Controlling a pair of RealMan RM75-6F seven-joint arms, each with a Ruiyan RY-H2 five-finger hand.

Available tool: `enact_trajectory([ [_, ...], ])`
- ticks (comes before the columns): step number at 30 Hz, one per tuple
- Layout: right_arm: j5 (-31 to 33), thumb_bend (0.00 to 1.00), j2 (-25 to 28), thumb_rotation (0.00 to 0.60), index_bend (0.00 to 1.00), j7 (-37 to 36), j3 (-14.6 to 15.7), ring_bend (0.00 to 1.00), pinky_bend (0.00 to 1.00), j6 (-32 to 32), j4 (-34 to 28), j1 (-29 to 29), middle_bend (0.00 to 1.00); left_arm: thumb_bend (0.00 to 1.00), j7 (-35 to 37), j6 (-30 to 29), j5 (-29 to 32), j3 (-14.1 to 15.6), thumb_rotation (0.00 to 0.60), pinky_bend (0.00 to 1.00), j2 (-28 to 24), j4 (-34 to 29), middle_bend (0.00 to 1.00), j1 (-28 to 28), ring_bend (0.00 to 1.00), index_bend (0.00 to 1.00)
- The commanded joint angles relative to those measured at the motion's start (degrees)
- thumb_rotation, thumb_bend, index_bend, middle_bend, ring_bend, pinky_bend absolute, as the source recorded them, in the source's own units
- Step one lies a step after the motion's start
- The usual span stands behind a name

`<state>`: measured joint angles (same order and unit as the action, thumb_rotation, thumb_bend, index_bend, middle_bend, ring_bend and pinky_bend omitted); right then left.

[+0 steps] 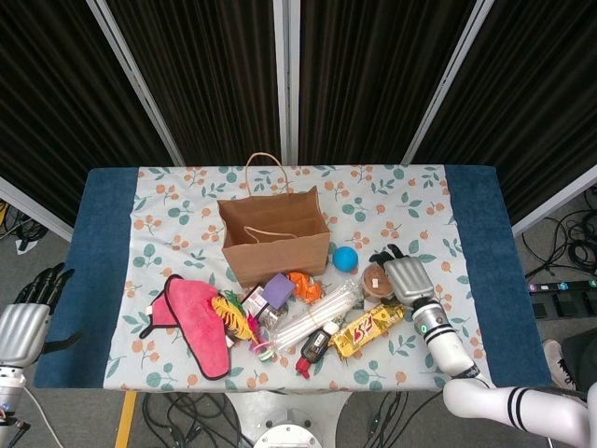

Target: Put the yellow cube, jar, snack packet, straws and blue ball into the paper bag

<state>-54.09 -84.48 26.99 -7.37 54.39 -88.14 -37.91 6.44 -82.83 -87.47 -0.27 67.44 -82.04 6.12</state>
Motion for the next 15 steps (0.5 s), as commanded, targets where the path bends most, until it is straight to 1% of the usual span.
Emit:
enact_trajectory([
  [1,0.57,0.00,-0.18,0.600,0.23,0.22,-0.02,0.09,0.39,-0.32,0.15,-0.32,0.26,0.09,0.16,0.06,0.10,-0.03,0.600,0.19,0.00,0.07,0.14,0.00,0.06,0.08],
  [6,1.31,0.00,-0.46,0.600,0.24,0.80,0.32,0.14,0.39,-0.22,0.47,-0.54,0.30,0.09,0.51,0.25,0.25,0.05,0.600,0.19,0.08,0.35,0.14,-0.06,0.06,0.08],
  [11,0.73,0.00,-0.61,0.600,0.36,0.71,0.33,0.24,0.40,0.92,0.42,-0.43,0.35,0.09,0.77,0.28,0.22,0.09,0.600,0.19,0.17,0.56,0.14,-0.07,0.06,0.08],
  [15,-1.15,0.00,-0.41,0.600,0.44,-0.70,-0.19,0.29,0.40,2.70,-0.09,0.05,0.40,0.09,0.88,0.31,0.19,0.10,0.600,0.19,0.25,0.72,0.14,-0.06,0.06,0.08],
])
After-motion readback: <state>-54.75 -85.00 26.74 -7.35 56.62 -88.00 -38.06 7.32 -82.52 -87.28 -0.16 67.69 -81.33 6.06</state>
